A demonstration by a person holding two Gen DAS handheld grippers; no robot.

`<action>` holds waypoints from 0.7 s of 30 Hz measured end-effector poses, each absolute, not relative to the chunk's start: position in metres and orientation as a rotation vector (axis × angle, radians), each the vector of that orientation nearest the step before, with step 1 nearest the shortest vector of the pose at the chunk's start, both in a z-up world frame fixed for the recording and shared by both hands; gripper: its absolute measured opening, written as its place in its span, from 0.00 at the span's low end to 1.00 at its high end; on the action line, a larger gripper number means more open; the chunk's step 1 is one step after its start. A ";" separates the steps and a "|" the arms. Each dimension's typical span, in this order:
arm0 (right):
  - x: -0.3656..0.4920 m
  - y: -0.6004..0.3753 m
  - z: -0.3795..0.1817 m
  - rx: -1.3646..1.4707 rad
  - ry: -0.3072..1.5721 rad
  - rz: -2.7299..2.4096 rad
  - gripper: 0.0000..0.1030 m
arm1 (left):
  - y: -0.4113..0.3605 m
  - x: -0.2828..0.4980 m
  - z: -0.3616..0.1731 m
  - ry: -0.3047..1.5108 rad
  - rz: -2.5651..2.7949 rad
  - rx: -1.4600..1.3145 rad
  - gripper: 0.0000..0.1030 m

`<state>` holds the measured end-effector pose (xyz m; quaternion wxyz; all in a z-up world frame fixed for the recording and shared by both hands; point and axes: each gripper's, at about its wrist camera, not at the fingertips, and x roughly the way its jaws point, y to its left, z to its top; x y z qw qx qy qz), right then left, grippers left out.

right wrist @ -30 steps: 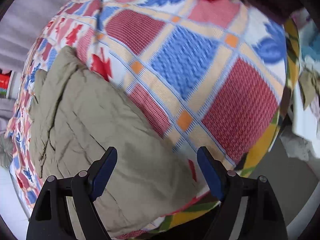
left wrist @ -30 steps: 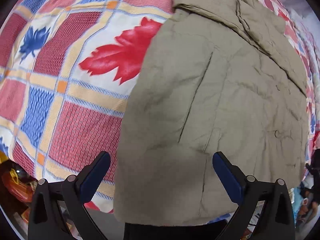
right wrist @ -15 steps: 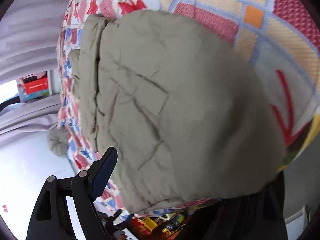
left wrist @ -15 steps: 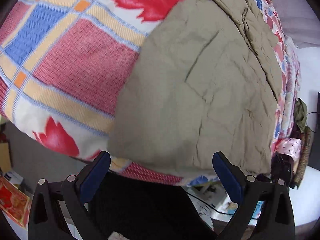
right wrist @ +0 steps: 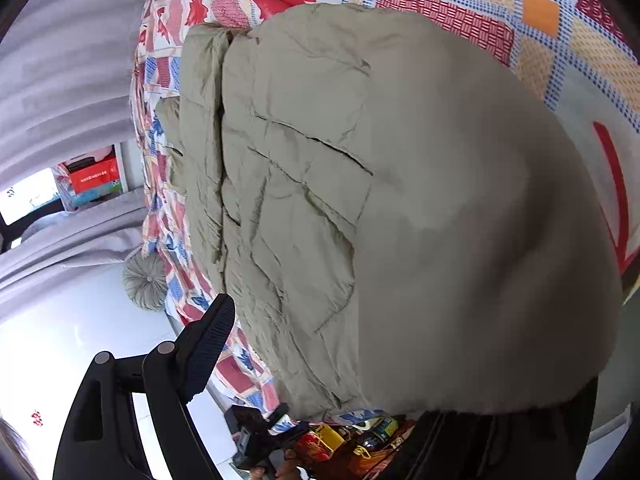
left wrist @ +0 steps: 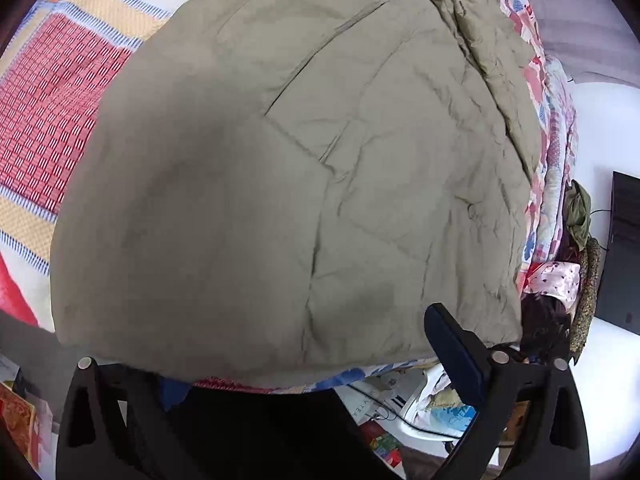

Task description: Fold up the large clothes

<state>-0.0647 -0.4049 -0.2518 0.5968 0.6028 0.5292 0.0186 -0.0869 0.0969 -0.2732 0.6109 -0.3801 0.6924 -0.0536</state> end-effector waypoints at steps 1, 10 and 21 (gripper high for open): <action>-0.065 -0.406 -0.253 1.385 1.243 0.038 0.82 | 0.097 -0.084 -0.273 1.601 -0.119 -0.877 0.80; -0.069 -0.407 -0.256 1.310 1.286 -0.045 0.21 | 0.100 -0.065 -0.262 1.589 -0.107 -0.801 0.14; -0.024 -0.407 -0.195 1.087 1.183 0.065 0.10 | 0.111 0.007 -0.173 1.343 -0.172 -0.672 0.14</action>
